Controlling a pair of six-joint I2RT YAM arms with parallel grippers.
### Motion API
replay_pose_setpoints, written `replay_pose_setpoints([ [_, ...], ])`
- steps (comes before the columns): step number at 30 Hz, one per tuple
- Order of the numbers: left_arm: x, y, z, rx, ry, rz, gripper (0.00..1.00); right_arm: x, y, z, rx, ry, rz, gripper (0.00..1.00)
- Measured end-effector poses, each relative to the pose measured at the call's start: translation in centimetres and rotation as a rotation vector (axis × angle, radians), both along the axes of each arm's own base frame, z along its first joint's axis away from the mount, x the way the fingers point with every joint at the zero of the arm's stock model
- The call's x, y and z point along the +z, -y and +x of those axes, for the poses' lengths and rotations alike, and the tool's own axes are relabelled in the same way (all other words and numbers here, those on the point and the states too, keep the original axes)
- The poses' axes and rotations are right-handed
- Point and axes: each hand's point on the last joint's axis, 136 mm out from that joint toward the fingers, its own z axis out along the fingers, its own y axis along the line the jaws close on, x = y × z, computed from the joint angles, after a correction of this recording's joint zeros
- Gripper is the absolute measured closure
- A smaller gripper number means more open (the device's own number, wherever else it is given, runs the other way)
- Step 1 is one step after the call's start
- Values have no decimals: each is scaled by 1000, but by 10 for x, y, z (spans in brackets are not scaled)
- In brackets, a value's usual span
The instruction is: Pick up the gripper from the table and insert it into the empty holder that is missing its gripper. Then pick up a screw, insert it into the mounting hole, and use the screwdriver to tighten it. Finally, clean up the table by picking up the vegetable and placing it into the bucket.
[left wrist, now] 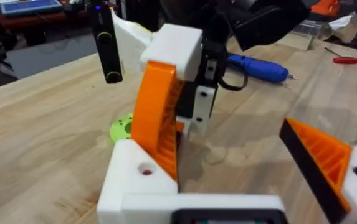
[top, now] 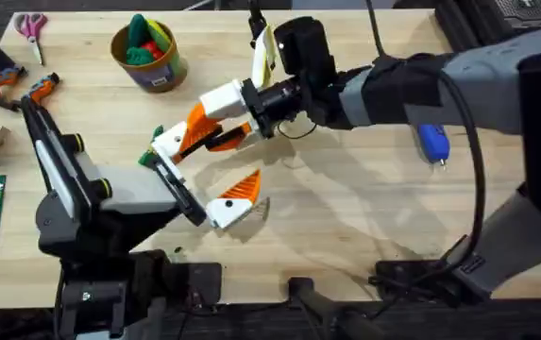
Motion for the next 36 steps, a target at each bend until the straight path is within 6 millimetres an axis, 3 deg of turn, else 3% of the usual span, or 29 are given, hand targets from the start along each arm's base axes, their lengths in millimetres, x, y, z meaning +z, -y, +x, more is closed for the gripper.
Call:
replay_pose_setpoints([
  [9, 0, 9, -10, -75, 10, 4, 15, -1, 11, 12, -2, 26, 37, 17],
  [15, 0, 15, -17, -122, 8, 0, 15, 5, 21, 29, -36, 68, 68, 10],
  [22, 0, 15, -17, -123, 8, -1, 15, 4, 46, 60, -111, 138, 79, 10],
  [29, 0, 15, -17, -123, 8, -1, 15, -22, 82, 88, -222, 128, -29, 11],
  [36, 0, 15, -17, -123, 8, -1, 15, -13, 109, 109, -244, 149, -148, 10],
])
